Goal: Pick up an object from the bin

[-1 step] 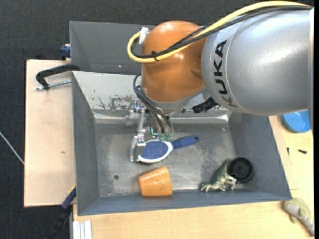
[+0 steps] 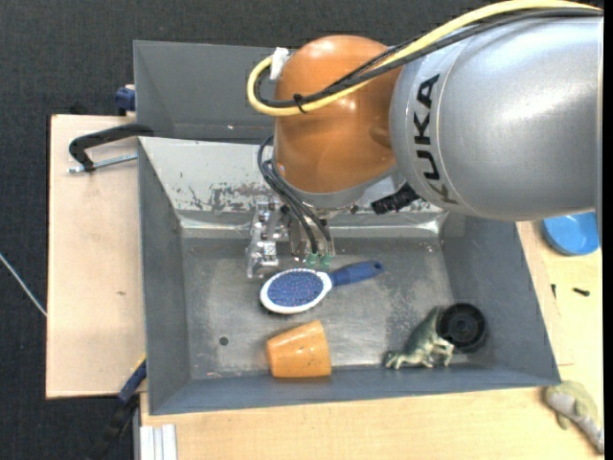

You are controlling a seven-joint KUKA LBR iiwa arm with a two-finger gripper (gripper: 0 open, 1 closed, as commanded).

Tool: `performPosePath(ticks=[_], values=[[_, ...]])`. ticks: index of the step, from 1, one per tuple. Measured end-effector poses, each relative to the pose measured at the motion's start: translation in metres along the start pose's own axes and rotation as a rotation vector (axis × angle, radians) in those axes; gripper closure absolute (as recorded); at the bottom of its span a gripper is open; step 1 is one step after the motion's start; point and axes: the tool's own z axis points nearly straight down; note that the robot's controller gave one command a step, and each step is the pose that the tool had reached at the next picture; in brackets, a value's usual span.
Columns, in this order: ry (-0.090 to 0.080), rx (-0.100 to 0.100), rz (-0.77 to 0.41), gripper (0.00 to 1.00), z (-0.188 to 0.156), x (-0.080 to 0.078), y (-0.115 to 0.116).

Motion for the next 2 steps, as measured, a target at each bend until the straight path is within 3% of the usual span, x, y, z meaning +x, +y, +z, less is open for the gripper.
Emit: performPosePath(ticks=[1,2], values=[[0.0,0.0,0.0,0.0,0.0,0.0,0.0],[0.001,0.001,-0.098,0.0,0.148,0.011,-0.058]])
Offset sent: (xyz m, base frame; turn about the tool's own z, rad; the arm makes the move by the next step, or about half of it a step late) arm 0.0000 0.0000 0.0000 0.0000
